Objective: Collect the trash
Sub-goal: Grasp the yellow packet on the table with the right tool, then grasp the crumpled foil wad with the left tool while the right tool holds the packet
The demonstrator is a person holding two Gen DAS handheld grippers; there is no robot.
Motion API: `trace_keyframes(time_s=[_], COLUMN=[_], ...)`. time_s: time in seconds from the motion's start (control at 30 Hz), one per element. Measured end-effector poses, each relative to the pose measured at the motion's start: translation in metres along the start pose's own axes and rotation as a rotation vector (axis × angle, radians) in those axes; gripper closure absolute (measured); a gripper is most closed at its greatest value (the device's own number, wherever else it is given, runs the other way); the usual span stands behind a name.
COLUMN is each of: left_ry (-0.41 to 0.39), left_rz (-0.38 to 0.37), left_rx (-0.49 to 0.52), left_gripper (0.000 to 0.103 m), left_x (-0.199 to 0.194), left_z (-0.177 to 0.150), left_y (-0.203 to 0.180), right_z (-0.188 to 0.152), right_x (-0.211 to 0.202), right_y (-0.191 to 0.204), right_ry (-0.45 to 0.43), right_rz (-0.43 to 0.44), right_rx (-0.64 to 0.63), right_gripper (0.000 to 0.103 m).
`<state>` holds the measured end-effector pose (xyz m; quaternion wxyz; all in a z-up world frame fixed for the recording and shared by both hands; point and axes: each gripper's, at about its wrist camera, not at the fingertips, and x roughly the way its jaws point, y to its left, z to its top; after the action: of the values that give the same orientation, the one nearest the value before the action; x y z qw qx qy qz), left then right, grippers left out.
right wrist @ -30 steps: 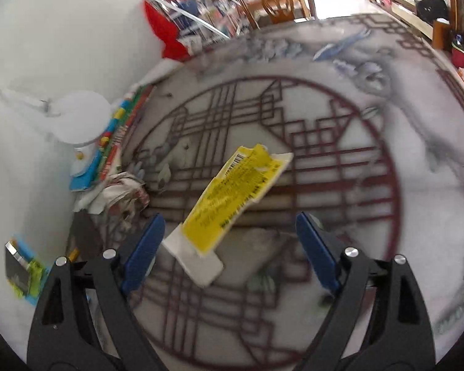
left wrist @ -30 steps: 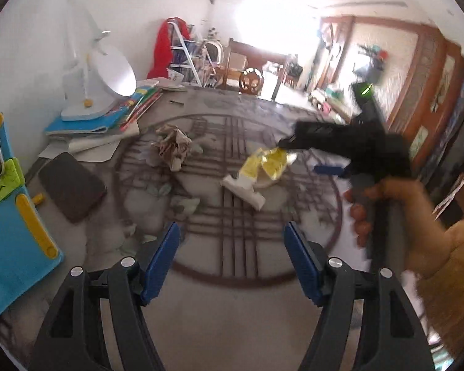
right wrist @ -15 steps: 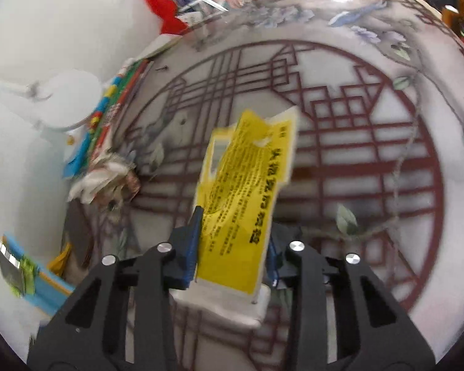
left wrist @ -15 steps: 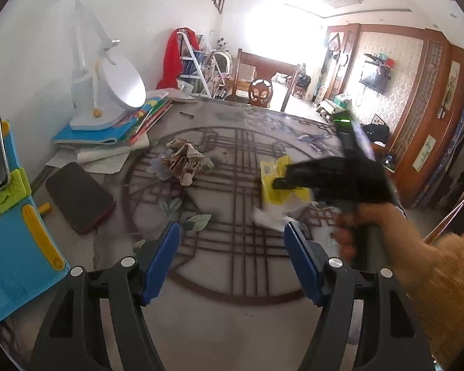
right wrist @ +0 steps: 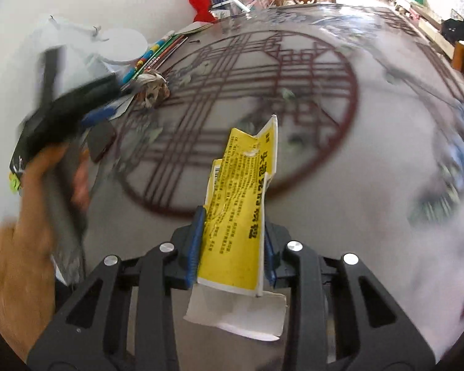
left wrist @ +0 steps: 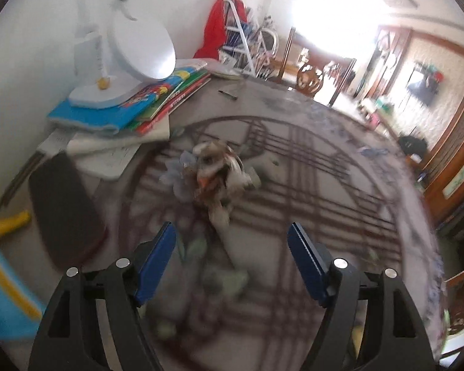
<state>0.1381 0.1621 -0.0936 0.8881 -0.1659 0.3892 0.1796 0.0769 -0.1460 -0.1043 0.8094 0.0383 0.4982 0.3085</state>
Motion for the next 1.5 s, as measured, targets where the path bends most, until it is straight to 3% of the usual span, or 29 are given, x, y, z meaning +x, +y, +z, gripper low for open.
trace_keyframes(time_s=[0.13,0.23,0.33,0.53,0.67,0.9,1.17,1.3,1.33,1.43,1.5], left_ry=[0.06,0.131,0.188,0.13,0.076,-0.007,-0.032,-0.029,-0.03,-0.028,-0.027], left_rz=[0.098,0.133,0.105,0.03,-0.022,-0.092,-0.136,-0.152,-0.154,-0.162,-0.164], left_rx=[0.086,0.088,0.073,0.066,0.061,0.117,0.135,0.131,0.132,0.13,0.13], left_gripper=[0.031,0.034,0.071,0.077,0.077,0.077,0.076,0.076,0.076,0.076,0.076], left_x=[0.042,0.066,0.077,0.035,-0.015,-0.101,-0.141,-0.147,-0.148,-0.151,-0.152], left_z=[0.029,0.037,0.035,0.01,-0.023,-0.069,-0.093,-0.099,-0.1,-0.102,-0.103], left_y=[-0.01,-0.01,-0.006,-0.013,-0.024,-0.044,-0.053,-0.056,-0.057,-0.059,-0.06], right_z=[-0.02,-0.027,-0.028,-0.027,-0.028,-0.036,-0.041,-0.043,-0.043,-0.045,-0.045], right_x=[-0.019,-0.026,-0.032,-0.038,-0.027,-0.01,-0.005,-0.003,-0.004,-0.005,-0.008], right_y=[-0.01,-0.018,-0.024,-0.026,-0.022,-0.019,-0.023,-0.022,-0.022,-0.023,-0.022], right_ry=[-0.046,-0.064,-0.077,-0.088,-0.056,-0.023,-0.012,-0.01,-0.01,-0.003,-0.007], right_rz=[0.004,0.0,-0.018,-0.065,-0.081,-0.139,-0.164,-0.164,-0.16,-0.132,-0.112], right_rx=[0.079,0.114,0.134,0.103,0.078,0.043,0.058,0.047,0.048,0.057,0.059], right_gripper=[0.07,0.067,0.043,0.041,0.03,0.024,0.024,0.025,0.031,0.064,0.071])
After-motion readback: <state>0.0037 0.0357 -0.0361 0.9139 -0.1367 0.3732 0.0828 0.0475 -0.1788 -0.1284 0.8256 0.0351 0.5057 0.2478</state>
